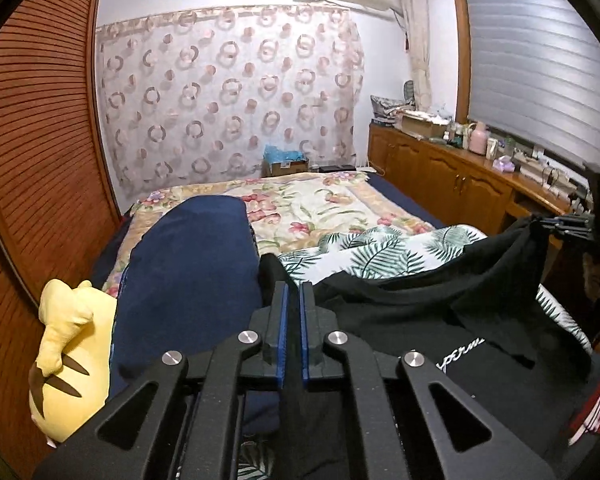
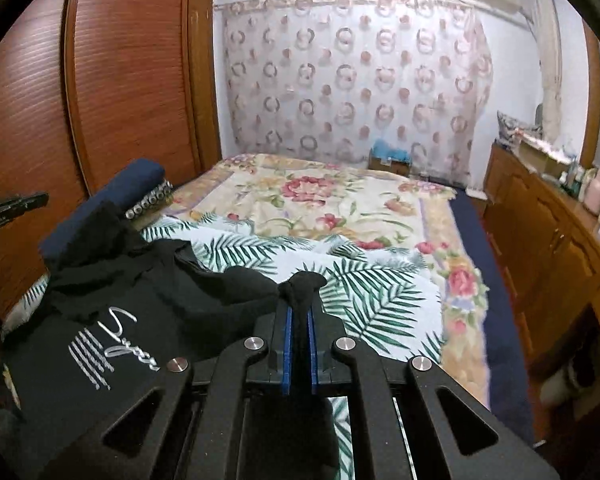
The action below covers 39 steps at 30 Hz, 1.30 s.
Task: Fold small clothes
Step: 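Grasp the sleeve with the right tool and lift it while left tool holds the shirt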
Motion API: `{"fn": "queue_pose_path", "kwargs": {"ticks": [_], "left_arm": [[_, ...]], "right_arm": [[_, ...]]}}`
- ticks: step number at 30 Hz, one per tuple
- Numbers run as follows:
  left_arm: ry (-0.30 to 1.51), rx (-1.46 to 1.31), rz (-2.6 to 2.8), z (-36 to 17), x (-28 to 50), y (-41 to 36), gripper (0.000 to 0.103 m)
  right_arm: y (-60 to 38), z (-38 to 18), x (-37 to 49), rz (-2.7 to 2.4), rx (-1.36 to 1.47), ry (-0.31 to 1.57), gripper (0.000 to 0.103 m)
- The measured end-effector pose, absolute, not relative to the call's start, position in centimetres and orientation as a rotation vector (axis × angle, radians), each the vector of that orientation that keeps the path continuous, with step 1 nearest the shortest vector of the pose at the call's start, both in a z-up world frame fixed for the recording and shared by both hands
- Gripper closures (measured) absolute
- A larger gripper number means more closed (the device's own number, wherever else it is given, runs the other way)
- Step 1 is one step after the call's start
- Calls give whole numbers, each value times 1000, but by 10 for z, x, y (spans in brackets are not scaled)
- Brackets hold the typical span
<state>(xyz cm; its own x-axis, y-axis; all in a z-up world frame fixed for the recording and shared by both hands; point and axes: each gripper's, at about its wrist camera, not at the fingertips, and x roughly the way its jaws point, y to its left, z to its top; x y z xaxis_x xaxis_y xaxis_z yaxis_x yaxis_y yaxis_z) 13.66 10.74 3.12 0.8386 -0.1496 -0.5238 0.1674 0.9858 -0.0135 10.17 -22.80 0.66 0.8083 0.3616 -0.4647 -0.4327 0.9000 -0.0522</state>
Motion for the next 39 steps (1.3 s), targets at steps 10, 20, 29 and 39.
{"fn": "queue_pose_path", "kwargs": {"ticks": [10,20,29,39], "left_arm": [[671,-3,-143,-1,200,115,62],[784,105,-106,-25,256,89,62],[727,89,-125,-6,221,90,101],[554,35,-159,32,76,101,101]], "right_arm": [[-212,-13,132,399,-182,541,97],[-214,-12,154,391,-145,576,97],[-218,-9,142,422,-114,544,97],[-238,7,52,426,-101,419,97]]}}
